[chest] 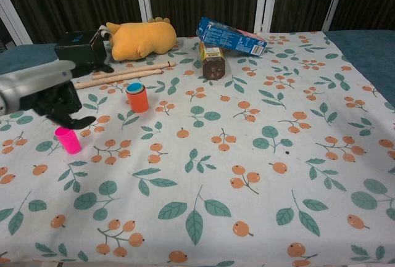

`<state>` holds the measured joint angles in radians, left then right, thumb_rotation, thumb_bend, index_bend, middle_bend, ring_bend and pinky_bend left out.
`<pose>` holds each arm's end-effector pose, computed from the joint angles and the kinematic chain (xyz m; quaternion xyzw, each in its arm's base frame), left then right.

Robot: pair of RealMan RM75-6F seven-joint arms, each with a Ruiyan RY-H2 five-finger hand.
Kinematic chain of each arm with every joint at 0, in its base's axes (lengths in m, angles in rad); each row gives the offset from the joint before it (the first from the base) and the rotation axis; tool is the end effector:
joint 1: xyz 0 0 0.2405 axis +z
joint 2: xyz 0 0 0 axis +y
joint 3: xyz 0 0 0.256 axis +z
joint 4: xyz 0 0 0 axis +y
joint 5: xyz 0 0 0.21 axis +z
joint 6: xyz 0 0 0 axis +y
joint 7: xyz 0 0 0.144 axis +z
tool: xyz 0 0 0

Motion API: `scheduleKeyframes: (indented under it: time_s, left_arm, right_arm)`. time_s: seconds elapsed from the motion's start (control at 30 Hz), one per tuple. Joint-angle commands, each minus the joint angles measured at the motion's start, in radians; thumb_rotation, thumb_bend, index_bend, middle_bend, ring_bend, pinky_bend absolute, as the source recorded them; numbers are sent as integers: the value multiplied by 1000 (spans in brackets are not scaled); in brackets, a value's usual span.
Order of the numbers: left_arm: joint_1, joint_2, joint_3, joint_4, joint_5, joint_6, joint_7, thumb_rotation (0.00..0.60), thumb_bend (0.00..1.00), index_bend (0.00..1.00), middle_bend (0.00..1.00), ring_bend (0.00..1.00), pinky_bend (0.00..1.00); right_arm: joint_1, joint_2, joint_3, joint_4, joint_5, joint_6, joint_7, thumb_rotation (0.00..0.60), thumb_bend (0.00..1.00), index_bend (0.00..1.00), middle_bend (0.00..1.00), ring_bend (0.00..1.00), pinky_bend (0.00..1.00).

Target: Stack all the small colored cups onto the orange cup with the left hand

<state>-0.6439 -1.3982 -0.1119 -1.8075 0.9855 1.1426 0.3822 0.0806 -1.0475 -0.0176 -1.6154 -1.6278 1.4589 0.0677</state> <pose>-0.1599 0.2947 0.0243 -0.6849 -0.4593 -0.3727 0.4256 -0.3077 -0.1642 0.1619 0.6465 -0.3901 0.3775 0.5361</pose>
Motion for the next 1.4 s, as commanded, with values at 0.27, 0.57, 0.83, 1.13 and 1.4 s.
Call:
scheduleKeyframes:
  time_s: [0.27, 0.57, 0.83, 1.13, 1.4]
  left_arm:
    - [78, -11, 65, 91, 56, -13, -66, 600, 365, 45, 1000, 1000, 1000]
    - [90, -49, 43, 199, 32, -49, -106, 600, 364, 170, 1000, 1000, 1000]
    - [85, -75, 27, 245, 30, -87, -127, 600, 363, 230, 1000, 1000, 1000]
    - [84, -85, 11, 283, 16, -106, -136, 600, 364, 306, 1000, 1000, 1000]
    - [85, -86, -3, 312, 11, -128, -160, 600, 361, 446, 1000, 1000, 1000]
  right_arm:
    - [-2, 7, -10, -3, -23, 13, 20, 600, 118, 0, 0, 0, 0]
    - [-2, 19, -13, 0, -26, 17, 48, 600, 118, 0, 0, 0, 0]
    - [1, 16, -17, -1, -31, 9, 37, 600, 118, 0, 0, 0, 0]
    - [2, 16, -16, -2, -25, 5, 36, 600, 118, 0, 0, 0, 0]
    - [6, 11, -17, -4, -21, -5, 24, 600, 118, 0, 0, 0, 0]
